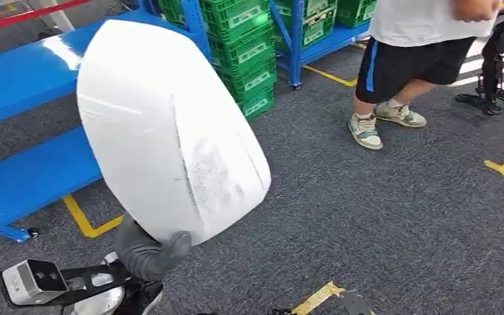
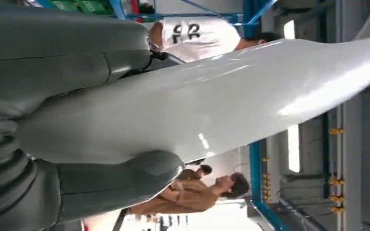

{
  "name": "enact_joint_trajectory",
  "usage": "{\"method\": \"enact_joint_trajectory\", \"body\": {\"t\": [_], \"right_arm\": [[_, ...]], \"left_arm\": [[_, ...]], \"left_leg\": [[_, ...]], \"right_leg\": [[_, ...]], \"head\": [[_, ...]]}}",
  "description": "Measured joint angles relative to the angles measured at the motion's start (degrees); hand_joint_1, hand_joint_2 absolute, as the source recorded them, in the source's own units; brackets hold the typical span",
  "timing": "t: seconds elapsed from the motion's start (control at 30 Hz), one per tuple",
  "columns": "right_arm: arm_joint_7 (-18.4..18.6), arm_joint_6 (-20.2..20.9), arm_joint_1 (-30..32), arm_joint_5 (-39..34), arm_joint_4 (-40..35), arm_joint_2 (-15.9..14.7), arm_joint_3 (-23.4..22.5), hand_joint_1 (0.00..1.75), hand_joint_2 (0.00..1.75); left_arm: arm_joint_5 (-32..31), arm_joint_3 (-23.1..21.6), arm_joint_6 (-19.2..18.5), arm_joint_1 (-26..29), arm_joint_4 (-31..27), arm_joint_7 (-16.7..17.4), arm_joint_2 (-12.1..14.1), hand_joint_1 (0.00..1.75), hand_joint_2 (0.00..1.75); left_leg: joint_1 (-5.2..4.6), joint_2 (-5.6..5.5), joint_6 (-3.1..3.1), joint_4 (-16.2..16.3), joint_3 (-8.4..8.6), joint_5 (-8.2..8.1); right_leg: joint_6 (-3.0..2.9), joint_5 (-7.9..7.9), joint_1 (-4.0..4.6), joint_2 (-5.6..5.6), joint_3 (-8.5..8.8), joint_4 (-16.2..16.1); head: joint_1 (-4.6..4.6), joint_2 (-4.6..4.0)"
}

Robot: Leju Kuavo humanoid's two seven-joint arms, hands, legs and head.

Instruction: Take the parts from the cabinet and place them on the table.

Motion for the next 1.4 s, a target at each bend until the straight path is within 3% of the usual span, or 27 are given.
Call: {"method": "enact_joint_trajectory", "body": {"t": [0.1, 0.13, 0.17, 0.23, 0.3, 0.33, 0.37, 0.4, 0.47, 0.53, 0.63, 0.67, 0.73, 0.8, 0.83, 0.9, 0.97, 1.0, 1.03, 1.13, 1.17, 1.2, 1.23, 1.3, 1.33, 1.37, 1.4], "right_arm": [[-0.07, -0.39, -0.1, 0.57, -0.02, 0.0, 0.09, 0.0, 1.75], [-0.17, -0.63, -0.17, 0.63, -0.02, 0.0, 0.09, 0.0, 1.75], [-0.31, -0.96, -0.23, 0.81, -0.02, 0.0, 0.11, 0.0, 1.75], [-0.48, -1.25, -0.32, 1.09, -0.04, 0.0, 0.33, 0.0, 1.75], [-0.7, -1.2, -0.43, 1.29, -0.04, 0.0, 0.46, 0.0, 1.75], [-0.85, -1.16, -0.44, 1.31, 0.0, 0.09, 0.52, 0.0, 1.75], [-0.87, -1.18, -0.62, 1.31, -0.02, 0.07, 0.59, 0.0, 1.75], [-0.94, -1.16, -0.65, 1.31, -0.04, 0.02, 0.7, 0.0, 1.75], [-0.96, -1.16, -0.56, 1.31, -0.04, 0.0, 0.92, 0.0, 1.75], [-1.01, -1.18, -0.51, 1.31, -0.04, -0.07, 0.96, 0.0, 1.75], [-1.12, -1.16, -0.56, 1.31, -0.04, -0.07, 1.14, 0.0, 1.75], [-1.18, -1.16, -0.5, 1.31, -0.04, -0.09, 1.18, 0.0, 1.75], [-1.4, -1.22, -0.52, 1.31, -0.04, -0.22, 1.33, 0.0, 1.75], [-1.6, -1.33, -0.61, 1.31, -0.04, -0.37, 1.42, 0.0, 1.75], [-1.62, -1.38, -0.74, 1.31, -0.04, -0.39, 1.46, 0.0, 1.75], [-1.71, -1.66, -0.76, 1.42, -0.04, -0.41, 1.51, 0.0, 1.75], [-1.86, -1.84, -0.7, 1.68, -0.06, -0.5, 1.53, 0.0, 1.75], [-2.03, -1.81, -0.71, 1.92, -0.04, -0.46, 1.68, 0.0, 1.75], [-2.16, -1.84, -0.79, 1.97, -0.06, -0.48, 1.81, 0.0, 1.75], [-1.56, -1.31, -0.88, 1.58, -0.06, -0.48, 1.86, 0.0, 1.75], [-0.85, -1.09, -0.82, 0.89, -0.06, -0.52, 1.81, 0.0, 1.75], [-0.22, -1.03, -0.77, 0.22, -0.06, -0.52, 1.73, 0.0, 1.75], [0.31, -1.0, -0.74, -0.26, -0.06, -0.52, 1.68, 0.0, 1.75], [0.92, -0.76, -0.71, -0.7, -0.04, -0.52, 1.55, 0.0, 1.75], [1.18, -0.76, -0.67, -0.81, -0.06, -0.52, 1.44, 0.0, 1.75], [1.31, -0.76, -0.6, -0.79, -0.11, -0.55, 1.4, 0.0, 1.75], [1.49, -0.79, -0.54, -0.79, -0.11, -0.55, 1.38, 0.0, 1.75]], "left_arm": [[0.02, 0.0, 0.2, -0.01, -0.02, -0.02, 0.0, 1.75, 1.75], [0.02, 0.0, 0.26, 0.0, -0.02, -0.02, 0.0, 1.75, 1.75], [0.02, 0.02, 0.37, 0.0, -0.02, -0.04, 0.0, 1.75, 1.75], [0.02, 0.0, 0.39, 0.0, -0.07, -0.04, 0.0, 1.75, 1.75], [0.0, 0.0, 0.42, 0.0, -0.11, -0.04, 0.0, 1.75, 1.75], [0.02, 0.0, 0.42, 0.02, -0.13, -0.04, -0.02, 1.75, 1.75], [0.02, 0.0, 0.44, 0.0, -0.13, -0.04, -0.02, 1.75, 1.75], [0.02, -0.02, 0.44, 0.01, -0.13, -0.02, -0.04, 1.75, 1.75], [0.02, -0.02, 0.44, 0.02, -0.13, -0.02, -0.04, 1.75, 1.75], [0.02, -0.02, 0.48, 0.02, -0.13, -0.02, -0.13, 1.75, 1.75], [0.02, -0.04, 0.48, 0.01, -0.13, -0.02, -0.13, 1.75, 1.75], [0.02, -0.04, 0.48, 0.02, -0.13, -0.02, -0.13, 1.75, 1.75], [0.11, -0.04, 0.48, 0.01, -0.13, -0.02, -0.13, 1.75, 1.75], [0.13, -0.07, 0.48, 0.0, -0.13, -0.02, -0.13, 1.75, 1.75], [0.15, -0.07, 0.48, 0.0, -0.13, -0.02, -0.13, 1.75, 1.75], [0.17, -0.07, 0.48, 0.0, -0.15, -0.04, -0.13, 1.75, 1.75], [0.17, -0.09, 0.46, -0.01, -0.15, -0.04, -0.13, 1.75, 1.75], [0.17, -0.07, 0.46, -0.02, -0.2, -0.07, -0.11, 1.75, 1.75], [0.2, -0.07, 0.41, -0.03, -0.26, -0.11, -0.07, 1.75, 1.75], [0.2, -0.11, 0.28, -0.05, -0.26, -0.15, 0.0, 1.75, 1.75], [0.22, -0.09, 0.24, -0.05, -0.26, -0.15, 0.0, 1.75, 1.75], [0.22, -0.09, 0.24, -0.05, -0.26, -0.15, 0.0, 1.75, 1.75], [0.26, -0.09, 0.24, -0.05, -0.26, -0.15, 0.0, 1.75, 1.75], [0.37, -0.11, 0.15, -0.05, -0.26, -0.15, 0.0, 1.75, 1.75], [0.44, -0.11, 0.09, -0.05, -0.26, -0.18, 0.0, 1.75, 1.75], [0.63, -0.11, -0.13, -0.06, -0.26, -0.31, -0.02, 1.75, 1.75], [0.81, -0.11, -0.26, -0.02, -0.26, -0.39, -0.02, 1.75, 1.75]], "left_leg": [[-0.25, 0.01, 0.62, 8.26, -4.1, -4.74], [-0.46, 0.0, 1.0, 11.03, -5.77, -5.53], [-0.79, 0.0, 1.54, 12.05, -6.7, -5.03], [-1.65, -0.05, 3.21, 8.59, -5.52, -0.69], [-2.74, -0.17, 5.15, 0.56, -1.76, 4.37], [-3.5, -0.21, 5.92, -2.91, -0.41, 5.7], [-3.2, -0.23, 5.95, -5.99, 1.08, 4.89], [-3.26, -0.37, 5.1, -6.96, 1.26, 4.7], [-2.96, -0.59, 5.49, -8.88, 1.78, 5.7], [-2.44, -0.44, 5.86, -10.3, 2.8, 6.38], [-2.17, -0.25, 6.12, -10.73, 3.1, 6.56], [-2.12, -0.25, 6.12, -10.73, 3.13, 6.56], [-2.04, -0.26, 6.11, -10.73, 3.26, 6.56], [-1.95, -0.26, 5.97, -10.73, 3.54, 6.53], [-2.07, -0.26, 5.62, -10.88, 3.48, 6.64], [-2.23, -0.32, 4.94, -11.43, 3.56, 7.14], [-2.28, -0.32, 4.31, -12.6, 3.9, 7.87], [-2.49, -0.35, 4.18, -12.63, 4.01, 7.78], [-2.54, -0.38, 3.54, -12.03, 3.85, 6.92], [-1.76, -0.38, 2.31, -2.19, -0.55, 1.22], [-1.53, -0.38, 2.02, 0.51, -1.74, 0.53], [-1.26, -0.37, 1.78, 0.58, -1.64, 1.28], [-1.01, -0.36, 1.6, -1.31, -0.57, 3.0], [-0.59, -0.33, 1.38, -9.44, 3.95, 7.19], [-0.33, -0.27, 1.29, -13.18, 6.24, 8.03], [-0.41, -0.43, 1.6, -14.77, 6.75, 7.01], [-0.42, -0.57, 2.29, -13.85, 6.12, 6.91]], "right_leg": [[-0.82, 0.4, 0.78, -0.08, 0.63, -1.18], [-1.26, 0.65, 1.15, -0.1, 0.86, -1.71], [-1.68, 0.89, 1.62, -0.08, 1.17, -2.31], [-2.41, 1.33, 2.53, 0.08, 2.2, -3.7], [-2.9, 1.68, 3.09, 0.24, 3.7, -5.3], [-2.83, 1.86, 3.39, 0.25, 4.02, -5.74], [-2.83, 1.96, 3.7, 0.42, 4.03, -6.02], [-2.82, 2.45, 3.65, 0.3, 3.98, -6.94], [-2.28, 3.28, 3.75, 0.23, 4.62, -8.42], [-1.5, 2.41, 3.8, -0.02, 4.34, -7.73], [-0.56, -2.26, 3.56, -0.62, 0.16, 1.36], [-0.45, -2.4, 3.56, -0.64, -0.73, 3.21], [-0.44, 0.42, 3.56, -0.63, 0.85, 0.25], [-0.69, 4.92, 3.56, -0.65, 6.08, -9.41], [-0.99, 3.6, 3.72, -0.59, 6.72, -10.74], [-2.27, 4.71, 3.84, -0.49, 7.26, -12.23], [-3.08, 5.47, 3.74, -0.46, 7.41, -13.31], [-3.46, 6.1, 3.11, -0.52, 7.83, -14.36], [-3.69, 6.42, 3.08, -0.5, 8.15, -15.01], [-3.88, 7.16, 2.67, -0.55, 8.35, -16.07], [-3.78, 7.25, 2.54, -0.61, 8.3, -16.14], [-3.71, 7.3, 2.4, -0.63, 8.3, -16.14], [-3.57, 7.35, 2.28, -0.6, 8.3, -16.13], [-3.14, 7.35, 1.99, -0.46, 8.3, -15.97], [-2.72, 7.26, 2.01, -0.4, 8.27, -15.72], [-2.16, 6.97, 2.38, -0.28, 7.79, -14.88], [-1.81, 7.01, 2.39, -0.29, 7.48, -14.79]], "head": [[-0.98, 0.0], [-1.05, 0.0], [-1.0, 0.0], [-1.05, 0.0], [-1.05, 0.0], [-0.87, 0.0], [-1.0, 0.0], [-0.83, 0.0], [-1.0, 0.0], [-0.94, 0.0], [-0.85, 0.0], [-0.87, 0.0], [-0.87, 0.0], [-0.87, 0.0], [-0.92, 0.0], [-1.02, 0.0], [-0.94, 0.0], [-0.87, 0.0], [-1.16, 0.0], [-1.53, 0.0], [-1.53, 0.0], [-1.51, 0.0], [-1.55, 0.0], [-1.55, 0.0], [-1.59, 0.0], [-1.83, 0.0], [-1.57, 0.0]]}}
